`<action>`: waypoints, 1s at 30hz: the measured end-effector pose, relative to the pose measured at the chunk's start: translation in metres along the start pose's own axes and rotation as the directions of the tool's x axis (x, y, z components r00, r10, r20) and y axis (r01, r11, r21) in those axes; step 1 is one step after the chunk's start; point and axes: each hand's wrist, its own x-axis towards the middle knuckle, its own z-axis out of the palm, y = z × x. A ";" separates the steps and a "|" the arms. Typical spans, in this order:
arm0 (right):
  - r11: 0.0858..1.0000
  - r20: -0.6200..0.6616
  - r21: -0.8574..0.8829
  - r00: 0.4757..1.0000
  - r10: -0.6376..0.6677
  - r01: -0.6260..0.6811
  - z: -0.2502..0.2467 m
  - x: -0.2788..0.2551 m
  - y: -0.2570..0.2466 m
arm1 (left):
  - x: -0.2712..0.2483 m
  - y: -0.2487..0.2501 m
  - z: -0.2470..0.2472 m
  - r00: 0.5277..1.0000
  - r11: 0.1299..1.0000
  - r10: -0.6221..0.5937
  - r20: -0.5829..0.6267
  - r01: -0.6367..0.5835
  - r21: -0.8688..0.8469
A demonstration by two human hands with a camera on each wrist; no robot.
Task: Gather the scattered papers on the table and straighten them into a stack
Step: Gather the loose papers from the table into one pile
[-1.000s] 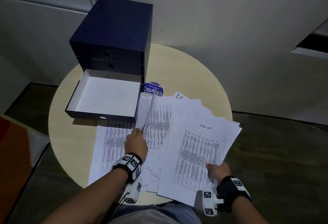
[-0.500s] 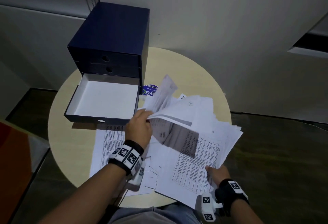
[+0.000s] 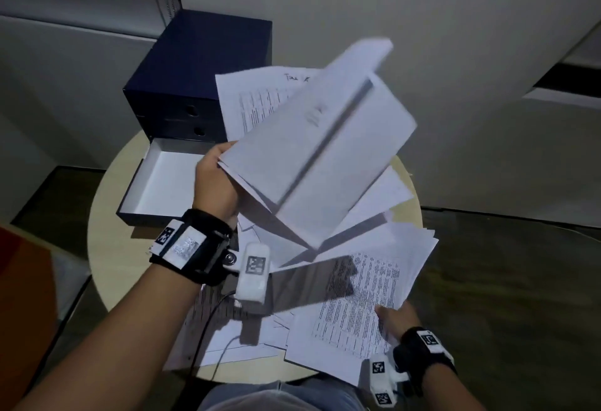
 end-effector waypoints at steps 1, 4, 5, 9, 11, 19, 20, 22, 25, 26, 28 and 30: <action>0.999 0.009 0.040 1.000 0.010 -0.011 0.001 0.013 0.010 | -0.002 -0.005 0.002 0.999 1.000 -0.028 0.035 0.028 0.006; 0.997 0.057 0.077 0.998 0.003 -0.008 -0.002 0.005 0.005 | -0.008 -0.047 0.007 0.975 0.981 -0.136 0.178 0.107 0.161; 0.993 0.087 0.118 0.996 0.014 -0.024 -0.002 -0.008 -0.007 | -0.011 -0.064 0.007 0.958 0.954 -0.191 0.214 0.130 0.271; 0.931 0.159 0.360 0.987 0.003 -0.061 -0.008 -0.030 -0.028 | -0.024 -0.120 -0.006 0.888 0.711 -0.401 0.226 0.146 0.688; 0.838 0.227 0.531 0.974 0.007 -0.130 -0.011 -0.031 -0.026 | -0.028 -0.145 -0.014 0.828 0.606 -0.501 0.252 0.128 0.785; 0.960 0.195 0.278 0.977 -0.090 0.033 -0.001 0.032 0.037 | -0.062 -0.195 -0.007 0.626 0.399 -0.704 0.336 -0.042 0.916; 0.963 0.156 0.262 0.983 -0.101 0.057 -0.004 0.023 0.032 | -0.065 -0.198 -0.005 0.628 0.388 -0.686 0.367 -0.111 0.915; 0.959 0.090 0.280 0.994 -0.068 0.041 -0.013 -0.016 0.002 | -0.067 -0.203 -0.004 0.692 0.350 -0.603 0.397 -0.217 0.911; 0.952 0.053 0.302 0.996 -0.073 0.053 -0.030 -0.026 -0.003 | -0.060 -0.200 -0.015 0.864 0.258 -0.395 0.312 -0.221 0.940; 0.949 0.017 0.307 0.996 -0.087 0.078 -0.037 -0.029 -0.003 | -0.055 -0.200 -0.021 0.898 0.203 -0.347 0.270 -0.209 0.957; 0.944 -0.050 0.321 0.996 -0.068 0.081 -0.047 -0.024 0.004 | -0.046 -0.200 -0.033 0.916 0.149 -0.356 0.186 -0.140 0.979; 0.939 -0.106 0.339 0.994 -0.020 0.055 -0.054 -0.020 0.012 | -0.041 -0.199 -0.037 0.895 0.145 -0.416 0.160 -0.108 0.983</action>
